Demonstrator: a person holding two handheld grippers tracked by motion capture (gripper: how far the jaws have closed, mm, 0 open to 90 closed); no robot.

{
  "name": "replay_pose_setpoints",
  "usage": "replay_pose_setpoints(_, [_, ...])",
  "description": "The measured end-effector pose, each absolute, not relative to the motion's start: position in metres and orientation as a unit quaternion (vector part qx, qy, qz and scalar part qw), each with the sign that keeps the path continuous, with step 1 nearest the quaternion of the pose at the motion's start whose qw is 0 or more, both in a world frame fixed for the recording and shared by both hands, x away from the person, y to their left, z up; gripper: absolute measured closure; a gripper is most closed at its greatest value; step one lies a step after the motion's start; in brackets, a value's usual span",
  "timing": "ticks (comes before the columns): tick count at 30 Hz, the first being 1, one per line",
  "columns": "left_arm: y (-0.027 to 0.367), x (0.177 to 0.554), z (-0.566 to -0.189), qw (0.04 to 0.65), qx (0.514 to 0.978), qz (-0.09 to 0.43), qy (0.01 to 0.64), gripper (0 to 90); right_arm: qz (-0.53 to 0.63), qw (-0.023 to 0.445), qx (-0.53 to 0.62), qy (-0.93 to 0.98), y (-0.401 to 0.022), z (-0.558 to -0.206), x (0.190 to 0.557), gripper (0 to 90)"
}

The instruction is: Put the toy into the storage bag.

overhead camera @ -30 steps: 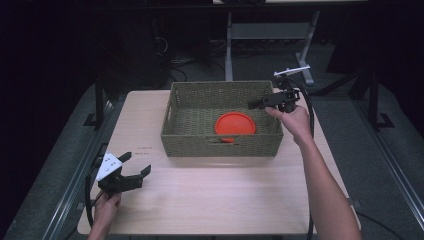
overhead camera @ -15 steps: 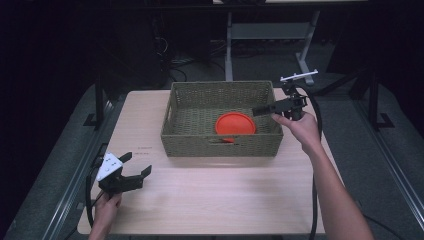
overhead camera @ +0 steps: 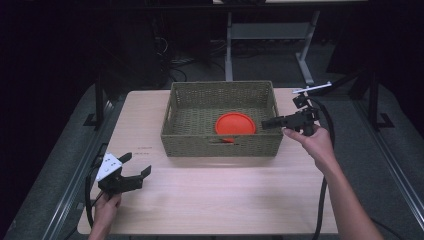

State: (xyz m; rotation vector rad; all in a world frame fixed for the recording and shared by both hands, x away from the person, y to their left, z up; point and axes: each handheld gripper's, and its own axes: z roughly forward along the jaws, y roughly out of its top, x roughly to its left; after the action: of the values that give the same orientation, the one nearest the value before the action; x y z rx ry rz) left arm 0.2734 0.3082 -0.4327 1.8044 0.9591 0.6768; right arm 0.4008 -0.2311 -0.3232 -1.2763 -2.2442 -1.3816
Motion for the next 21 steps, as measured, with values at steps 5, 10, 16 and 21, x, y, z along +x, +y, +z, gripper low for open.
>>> replay_pose_setpoints(5, [0.309,0.273,-0.433,0.473,0.739,0.278,0.392,13.0,-0.484,0.101,-0.424,-0.759,-0.241,-0.323,0.384,21.4])
replay_pose_setpoints(10, [0.309,0.273,-0.433,0.474,0.739,0.276,0.392,13.0,-0.49,0.09,-0.419,-0.759,-0.25,-0.324,0.369,20.8])
replay_pose_setpoints(16, [0.309,0.273,-0.433,0.474,0.738,0.276,0.393,13.0,-0.5,0.084,-0.418,-0.754,-0.261,-0.326,0.359,20.0])
replay_pose_setpoints(21, [0.307,0.273,-0.433,0.474,0.74,0.272,0.391,13.0,-0.509,0.087,-0.422,-0.745,-0.266,-0.336,0.353,19.8])
